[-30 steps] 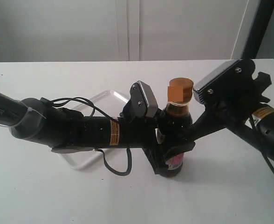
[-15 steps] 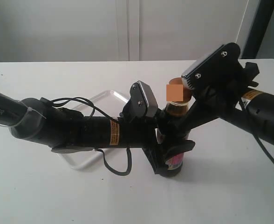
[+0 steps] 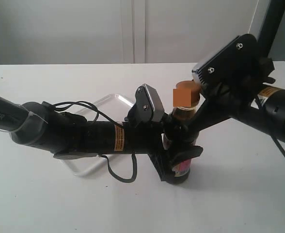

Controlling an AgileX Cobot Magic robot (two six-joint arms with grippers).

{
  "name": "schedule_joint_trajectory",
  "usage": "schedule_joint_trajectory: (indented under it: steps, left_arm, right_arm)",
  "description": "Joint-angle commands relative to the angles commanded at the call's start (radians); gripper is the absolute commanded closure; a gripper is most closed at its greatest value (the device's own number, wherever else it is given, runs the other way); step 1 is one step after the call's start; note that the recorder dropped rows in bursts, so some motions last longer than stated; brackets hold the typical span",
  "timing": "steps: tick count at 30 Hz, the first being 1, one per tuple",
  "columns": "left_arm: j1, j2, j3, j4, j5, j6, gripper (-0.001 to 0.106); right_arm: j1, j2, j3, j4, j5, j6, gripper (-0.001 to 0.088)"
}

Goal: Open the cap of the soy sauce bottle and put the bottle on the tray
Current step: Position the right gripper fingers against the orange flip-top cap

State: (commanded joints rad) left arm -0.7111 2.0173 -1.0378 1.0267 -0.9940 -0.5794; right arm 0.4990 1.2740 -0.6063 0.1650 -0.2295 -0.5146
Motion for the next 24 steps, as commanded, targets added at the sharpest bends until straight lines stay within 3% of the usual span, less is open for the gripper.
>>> schedule_joint_trajectory:
  steps: [7, 13, 24]
  left_arm:
    - [0.0, 0.0, 0.0, 0.0, 0.0, 0.0, 0.105]
    - [0.0, 0.0, 0.0, 0.0, 0.002, 0.0, 0.105]
    - [0.0, 0.0, 0.0, 0.0, 0.002, -0.002, 0.105]
  right_arm:
    - [0.004, -0.007, 0.0, 0.0, 0.048, -0.002, 0.0868]
    - [0.047, -0.021, -0.002, 0.0, 0.035, -0.013, 0.0868]
    - [0.063, -0.021, -0.002, 0.0, 0.03, -0.183, 0.0868]
